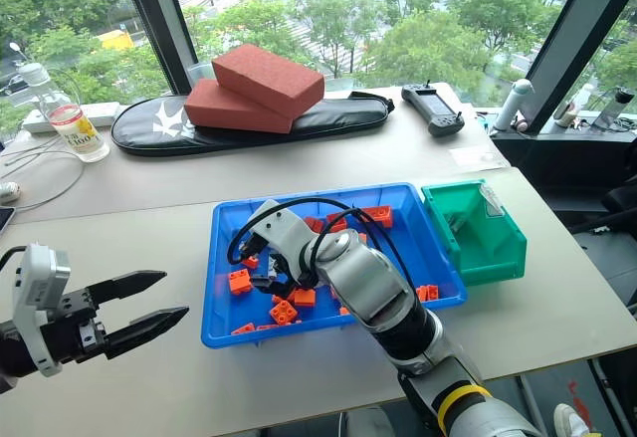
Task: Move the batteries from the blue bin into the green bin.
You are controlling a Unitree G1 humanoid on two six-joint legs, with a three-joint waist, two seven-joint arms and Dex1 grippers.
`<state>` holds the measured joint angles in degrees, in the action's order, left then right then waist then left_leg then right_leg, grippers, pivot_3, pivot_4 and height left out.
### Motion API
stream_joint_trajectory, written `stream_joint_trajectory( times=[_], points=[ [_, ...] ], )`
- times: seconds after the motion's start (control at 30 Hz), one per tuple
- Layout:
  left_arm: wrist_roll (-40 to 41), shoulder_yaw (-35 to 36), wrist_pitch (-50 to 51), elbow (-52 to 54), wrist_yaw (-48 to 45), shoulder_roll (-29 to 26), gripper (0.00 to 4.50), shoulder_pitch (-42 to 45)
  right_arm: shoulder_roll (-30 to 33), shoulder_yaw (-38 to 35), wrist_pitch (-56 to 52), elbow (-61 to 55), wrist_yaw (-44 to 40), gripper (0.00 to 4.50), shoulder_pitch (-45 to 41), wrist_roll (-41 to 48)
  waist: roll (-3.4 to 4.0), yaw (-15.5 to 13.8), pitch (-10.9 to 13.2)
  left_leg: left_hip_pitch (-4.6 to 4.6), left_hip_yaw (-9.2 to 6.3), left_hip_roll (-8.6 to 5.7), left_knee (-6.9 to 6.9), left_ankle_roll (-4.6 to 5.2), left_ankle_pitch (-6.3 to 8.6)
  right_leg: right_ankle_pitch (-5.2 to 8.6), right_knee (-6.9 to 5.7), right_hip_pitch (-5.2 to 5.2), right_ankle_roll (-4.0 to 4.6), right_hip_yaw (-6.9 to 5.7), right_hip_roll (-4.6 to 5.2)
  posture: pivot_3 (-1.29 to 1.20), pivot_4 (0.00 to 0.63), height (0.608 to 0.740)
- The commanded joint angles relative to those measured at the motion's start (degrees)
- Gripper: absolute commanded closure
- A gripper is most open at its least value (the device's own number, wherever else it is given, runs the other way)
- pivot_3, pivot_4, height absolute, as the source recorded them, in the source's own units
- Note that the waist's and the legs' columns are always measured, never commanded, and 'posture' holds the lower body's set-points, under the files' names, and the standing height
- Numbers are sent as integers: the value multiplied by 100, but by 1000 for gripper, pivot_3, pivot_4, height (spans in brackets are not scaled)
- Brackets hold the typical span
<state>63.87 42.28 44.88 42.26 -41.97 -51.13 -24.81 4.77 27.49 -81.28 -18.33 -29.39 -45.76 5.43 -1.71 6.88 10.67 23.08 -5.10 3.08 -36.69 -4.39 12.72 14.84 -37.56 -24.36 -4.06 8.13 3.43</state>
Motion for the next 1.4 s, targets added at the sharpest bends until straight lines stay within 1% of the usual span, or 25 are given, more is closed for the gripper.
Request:
stream_joint_trajectory(
  times=[0.03, 0.1, 0.23, 0.43, 0.47, 0.57, 0.6, 0.77, 0.8, 0.83, 0.87, 1.1, 1.2, 1.23, 1.33, 1.4],
  points=[
    [179, 296, 26, 206, -22, -37, 0, -88, -253, -192, 174, 268, 221, 26, -12, 121, 0, 5, 0, 1, 0, 0, 0, 0, 0, 0, 0, -1, 0, 0, 0, 0, 150, 740],
    [214, 338, 44, 230, 1, -44, 0, -122, -446, -283, 270, 529, 350, 26, 0, 138, 0, -3, 0, 1, 0, 0, 0, 0, 0, 0, 1, 0, 0, 0, 0, 0, 150, 740],
    [276, 394, 55, 267, 56, -52, 0, -152, -627, -341, 471, 905, 532, 26, -7, 120, 0, 2, 0, 0, 0, 0, 0, 0, 0, 0, 1, 0, 0, -1, 0, 0, 150, 740],
    [323, 479, 38, 304, 113, -39, 0, -204, -670, -311, 800, 1317, 682, 26, -79, 66, 0, 3, 0, 0, 0, 0, 0, 0, 0, 0, 1, 1, 0, -1, 0, 0, 150, 740],
    [322, 482, 34, 312, 127, -33, 0, -210, -666, -292, 850, 1365, 689, 529, -87, 60, 0, 4, 0, 0, 0, 0, 0, 0, 0, 0, 2, 1, 0, -1, 0, 0, 150, 740],
    [328, 476, 17, 328, 164, -14, 0, -221, -579, -137, 999, 1444, 676, 1276, -128, 12, 0, 8, 0, 0, 0, 0, 0, 0, 0, 0, 2, 1, 0, -1, 0, 0, 150, 740],
    [327, 472, 11, 331, 174, -10, 0, -222, -541, -80, 1038, 1458, 661, 1677, -138, 2, 0, 6, 0, 0, 0, 0, 0, 0, 0, 0, 2, 1, 0, -1, 0, 0, 150, 740],
    [342, 467, -3, 339, 216, -8, 0, -230, -452, 15, 1113, 1479, 635, 3151, -143, 23, 0, 8, 0, 1, 0, 0, 1, 0, 0, 0, 2, 1, 0, -1, 0, 0, 150, 740],
    [342, 465, -7, 340, 225, -8, 0, -230, -432, 34, 1128, 1481, 629, 3503, -141, 21, 0, 6, 0, 1, 0, 0, 1, 0, 0, 0, 3, 1, 0, -1, 0, 0, 150, 740],
    [342, 459, -9, 339, 235, -9, 0, -226, -419, 46, 1140, 1483, 627, 3739, -136, 23, 0, 4, 0, 1, 0, 0, 1, 0, 0, 0, 3, 1, 0, -1, 0, 0, 150, 740],
    [340, 454, -11, 336, 240, -10, 0, -223, -405, 62, 1153, 1482, 623, 4163, -131, 25, 0, 4, 0, 0, 0, 0, 1, 0, 0, 0, 3, 2, 0, -1, 0, 0, 150, 740],
    [336, 429, -16, 304, 244, -27, 0, -197, -309, 134, 1247, 1432, 580, 4199, -156, 28, -1, 4, 0, -1, 0, 0, 1, 0, 0, 0, 3, 3, 0, -1, 0, 0, 150, 740],
    [337, 406, -16, 284, 245, -37, 0, -169, -143, -61, 1360, 1232, 475, 4199, -321, 64, 0, 1, 0, -1, 0, 0, 1, 0, 0, 0, 3, 3, 0, -1, 0, 0, 150, 740],
    [336, 399, -16, 278, 244, -39, 0, -160, -62, -194, 1381, 1085, 407, 4199, -376, 126, 0, -2, 0, 0, 0, 0, 1, 0, 0, 0, 3, 2, 0, -1, 0, 0, 150, 740],
    [336, 344, -31, 227, 237, -48, 0, -80, 541, -969, 1361, 309, -144, 4199, -581, 593, 2, -33, 4, 7, 0, -1, 1, 0, 0, 0, 5, -1, 0, -1, 1, 0, 150, 740],
    [321, 287, -41, 180, 222, -59, 0, -3, 958, -1805, 1189, -17, -547, 4199, -683, 1113, 1, -56, 4, 11, -1, -1, 1, 0, 0, 0, 10, -2, -1, -2, 2, 0, 150, 740]
  ],
)
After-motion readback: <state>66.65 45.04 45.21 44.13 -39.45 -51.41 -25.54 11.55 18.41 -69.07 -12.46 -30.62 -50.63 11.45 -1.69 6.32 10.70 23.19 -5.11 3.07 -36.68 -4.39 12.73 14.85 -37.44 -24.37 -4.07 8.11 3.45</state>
